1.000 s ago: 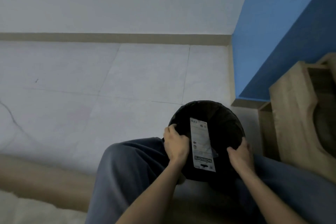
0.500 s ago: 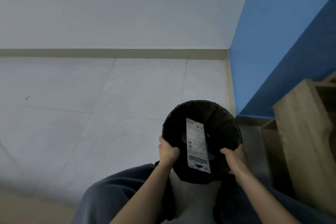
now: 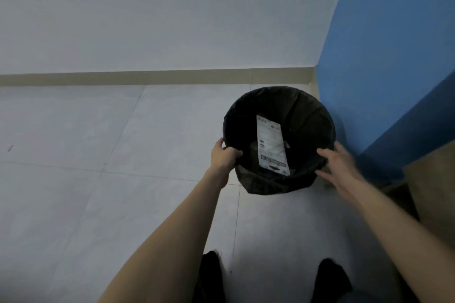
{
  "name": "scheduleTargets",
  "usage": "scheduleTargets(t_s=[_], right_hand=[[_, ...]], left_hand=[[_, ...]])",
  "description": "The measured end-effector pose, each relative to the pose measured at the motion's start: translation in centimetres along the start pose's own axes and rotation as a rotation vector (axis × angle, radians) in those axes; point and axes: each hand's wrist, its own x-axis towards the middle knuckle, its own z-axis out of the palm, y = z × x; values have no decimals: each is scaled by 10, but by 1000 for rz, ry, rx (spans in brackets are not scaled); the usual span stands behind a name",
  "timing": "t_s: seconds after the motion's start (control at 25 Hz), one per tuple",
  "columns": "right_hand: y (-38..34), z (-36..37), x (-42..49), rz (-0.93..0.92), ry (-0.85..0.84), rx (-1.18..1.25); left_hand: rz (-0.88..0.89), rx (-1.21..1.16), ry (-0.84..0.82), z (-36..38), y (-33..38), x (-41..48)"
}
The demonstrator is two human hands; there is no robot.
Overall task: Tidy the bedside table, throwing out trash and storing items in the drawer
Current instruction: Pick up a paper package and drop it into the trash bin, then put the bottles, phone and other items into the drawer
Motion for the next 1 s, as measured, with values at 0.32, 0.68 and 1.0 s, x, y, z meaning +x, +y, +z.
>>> scheduleTargets(t_s=[0.32, 0.68, 1.0], right_hand=[[-42, -103, -124, -300, 155, -82], [-32, -297, -307, -567, 601, -1082], [9, -300, -293, -432, 547, -1340]], left_hand=[[8, -145, 152, 25, -8, -92], [8, 48, -439, 189, -15, -297], [210, 638, -536, 251, -65, -394]])
